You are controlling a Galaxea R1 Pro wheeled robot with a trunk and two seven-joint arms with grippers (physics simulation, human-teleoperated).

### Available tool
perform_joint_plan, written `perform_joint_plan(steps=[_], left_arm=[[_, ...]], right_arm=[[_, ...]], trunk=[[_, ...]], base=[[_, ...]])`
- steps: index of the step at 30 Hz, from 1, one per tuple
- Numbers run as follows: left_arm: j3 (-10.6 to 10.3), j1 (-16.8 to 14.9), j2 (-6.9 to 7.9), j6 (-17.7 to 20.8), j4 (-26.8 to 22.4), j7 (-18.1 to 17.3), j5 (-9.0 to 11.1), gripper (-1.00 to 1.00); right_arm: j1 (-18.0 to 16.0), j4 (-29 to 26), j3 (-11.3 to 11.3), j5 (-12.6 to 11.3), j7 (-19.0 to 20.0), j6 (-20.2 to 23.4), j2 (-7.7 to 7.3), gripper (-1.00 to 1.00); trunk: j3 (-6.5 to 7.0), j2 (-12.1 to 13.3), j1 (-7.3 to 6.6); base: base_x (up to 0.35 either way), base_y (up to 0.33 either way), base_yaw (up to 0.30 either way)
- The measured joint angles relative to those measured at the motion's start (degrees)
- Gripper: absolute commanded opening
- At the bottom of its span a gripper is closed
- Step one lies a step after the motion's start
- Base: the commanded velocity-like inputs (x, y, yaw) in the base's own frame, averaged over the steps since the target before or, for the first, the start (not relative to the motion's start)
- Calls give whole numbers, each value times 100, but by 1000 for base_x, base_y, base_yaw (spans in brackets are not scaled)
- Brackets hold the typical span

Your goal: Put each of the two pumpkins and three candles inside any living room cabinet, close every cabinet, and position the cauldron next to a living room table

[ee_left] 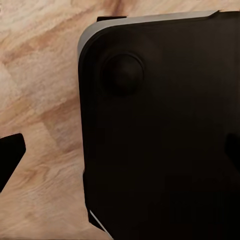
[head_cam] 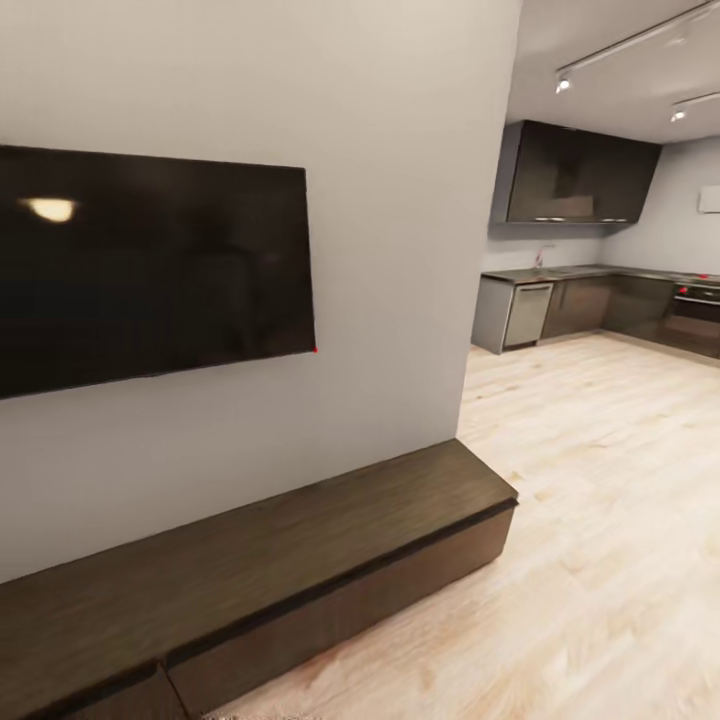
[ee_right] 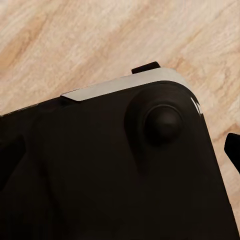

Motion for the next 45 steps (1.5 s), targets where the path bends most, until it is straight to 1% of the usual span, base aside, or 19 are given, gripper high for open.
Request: perform_joint_plan(steps=[13, 21, 27, 32, 34, 38, 42, 45], left_arm=[[7, 1, -3, 4, 4, -7, 15, 100], [15, -2, -81, 0, -5, -46, 31, 100], [15, -11, -23, 10, -96, -62, 43, 100], [17, -11, -11, 15, -116, -63, 52, 100], [21, -11, -5, 16, -118, -64, 56, 100], [28, -11, 11, 11, -119, -64, 62, 100], [31, -11, 23, 10, -119, -64, 69, 100], [33, -11, 25, 10, -119, -64, 135, 100]], right_arm=[[0, 0, 4, 3, 22, 9, 0, 100], [0, 0, 8, 5, 36, 20, 0, 100], [0, 0, 8, 6, 42, 49, 0, 100], [0, 0, 16, 10, 43, 58, 0, 100], [0, -1, 71, 13, 43, 66, 0, 100], [0, 0, 288, 18, 27, 70, 0, 100], [0, -1, 347, 19, 21, 71, 0, 100], [0, -1, 355, 19, 20, 71, 0, 100]], trunk=[[0, 0, 0], [0, 0, 0], [-10, 0, 0], [-43, 0, 0], [-57, 0, 0], [-86, 0, 0], [-116, 0, 1], [-138, 0, 1]], base=[[0, 0, 278], [0, 0, 278], [0, 0, 245], [0, 0, 187], [0, 0, 181], [0, 0, 180], [-27, 0, 179], [-93, 0, 177]])
